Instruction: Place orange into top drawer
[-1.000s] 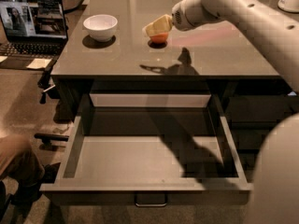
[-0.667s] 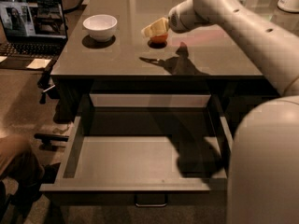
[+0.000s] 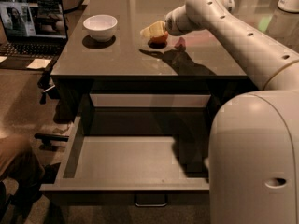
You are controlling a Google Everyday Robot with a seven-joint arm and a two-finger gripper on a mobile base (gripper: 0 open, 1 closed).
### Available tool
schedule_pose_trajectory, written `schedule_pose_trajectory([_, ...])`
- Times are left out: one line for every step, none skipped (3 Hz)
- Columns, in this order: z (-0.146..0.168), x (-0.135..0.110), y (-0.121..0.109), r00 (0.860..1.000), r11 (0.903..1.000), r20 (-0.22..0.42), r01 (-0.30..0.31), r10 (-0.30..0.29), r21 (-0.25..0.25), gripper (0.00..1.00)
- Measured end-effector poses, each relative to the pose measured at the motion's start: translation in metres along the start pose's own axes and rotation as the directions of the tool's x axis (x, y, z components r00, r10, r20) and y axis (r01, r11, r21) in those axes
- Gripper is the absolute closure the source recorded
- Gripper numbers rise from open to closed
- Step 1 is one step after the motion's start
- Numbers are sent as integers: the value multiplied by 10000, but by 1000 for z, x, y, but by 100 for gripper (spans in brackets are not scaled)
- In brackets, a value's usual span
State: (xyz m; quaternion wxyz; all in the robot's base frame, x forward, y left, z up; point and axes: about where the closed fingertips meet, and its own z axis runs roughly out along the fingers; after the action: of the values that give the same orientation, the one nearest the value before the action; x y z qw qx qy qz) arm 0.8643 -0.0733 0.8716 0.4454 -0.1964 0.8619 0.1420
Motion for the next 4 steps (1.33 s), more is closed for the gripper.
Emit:
schedule_pose_trajectory([10,-6,3,9996,9997,235,-148,152,-199,0])
schedule_pose_trajectory([17,-14,14,9994,9984,333,11,7,-565,18])
schedule_pose_trajectory([22,-16,21,9996,9965,260,170,-149,-824,41])
schedule_pose_trajectory([23,-10,22,9998,9952,21,207,-206,-960,64])
